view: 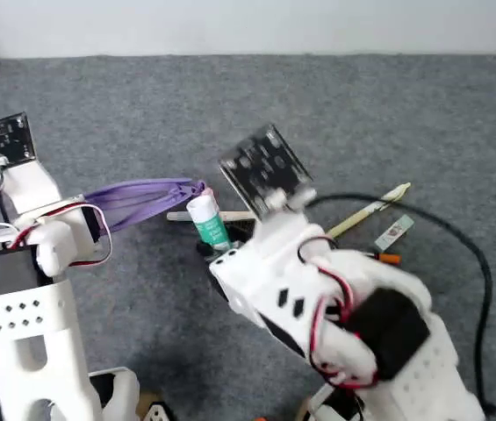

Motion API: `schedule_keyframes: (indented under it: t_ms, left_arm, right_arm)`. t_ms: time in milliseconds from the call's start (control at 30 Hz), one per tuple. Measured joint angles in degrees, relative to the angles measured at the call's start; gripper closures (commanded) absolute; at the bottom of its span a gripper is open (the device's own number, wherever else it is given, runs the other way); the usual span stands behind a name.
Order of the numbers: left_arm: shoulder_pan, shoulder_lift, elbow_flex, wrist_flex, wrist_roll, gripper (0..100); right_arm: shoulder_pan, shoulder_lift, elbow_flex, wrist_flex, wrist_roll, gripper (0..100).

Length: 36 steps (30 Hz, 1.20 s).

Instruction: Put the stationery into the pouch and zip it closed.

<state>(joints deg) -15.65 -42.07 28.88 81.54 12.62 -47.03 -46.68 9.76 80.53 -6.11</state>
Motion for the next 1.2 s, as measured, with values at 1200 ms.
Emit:
schedule_keyframes:
  t_ms: [1200]
  left_arm:
    - [0.1,0.2,0.0,0.4,0.0,99]
  right_arm:
    - [-4.3,18.8,30.0,-78.6,1.8,99.0]
